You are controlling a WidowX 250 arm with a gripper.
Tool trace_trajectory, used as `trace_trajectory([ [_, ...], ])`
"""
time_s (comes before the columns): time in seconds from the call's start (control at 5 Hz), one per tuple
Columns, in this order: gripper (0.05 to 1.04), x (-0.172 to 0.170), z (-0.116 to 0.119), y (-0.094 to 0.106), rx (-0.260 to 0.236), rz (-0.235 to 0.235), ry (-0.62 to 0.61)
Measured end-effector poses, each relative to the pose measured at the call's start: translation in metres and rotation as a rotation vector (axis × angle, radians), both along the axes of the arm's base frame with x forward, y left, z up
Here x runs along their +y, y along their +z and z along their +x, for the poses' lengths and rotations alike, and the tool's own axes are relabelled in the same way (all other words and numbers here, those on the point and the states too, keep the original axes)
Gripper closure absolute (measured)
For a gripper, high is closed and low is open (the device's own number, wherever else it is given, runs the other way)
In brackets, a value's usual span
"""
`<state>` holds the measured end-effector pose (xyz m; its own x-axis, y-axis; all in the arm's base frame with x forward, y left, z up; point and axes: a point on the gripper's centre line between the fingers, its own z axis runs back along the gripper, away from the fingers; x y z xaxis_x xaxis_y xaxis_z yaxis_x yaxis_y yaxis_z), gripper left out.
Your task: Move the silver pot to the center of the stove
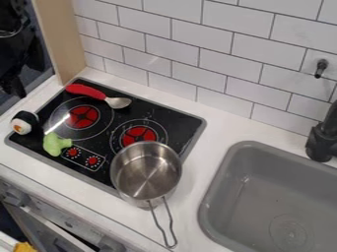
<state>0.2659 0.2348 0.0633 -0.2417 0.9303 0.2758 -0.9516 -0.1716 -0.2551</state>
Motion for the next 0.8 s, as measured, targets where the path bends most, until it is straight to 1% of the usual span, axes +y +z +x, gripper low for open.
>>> trace_trajectory([
  [0.2, 0.083, -0.002, -0.003, -0.010, 0.024, -0.017, 0.003],
  [0.4, 0.083, -0.017, -0.012, -0.007, 0.064, 0.012, -0.006],
  [0.6, 0.083, -0.034, -0.020, 0.006, 0.031, 0.006, -0.017],
  [0.8, 0.083, -0.064, -0.036, 0.021, -0.027, 0.002, -0.060],
])
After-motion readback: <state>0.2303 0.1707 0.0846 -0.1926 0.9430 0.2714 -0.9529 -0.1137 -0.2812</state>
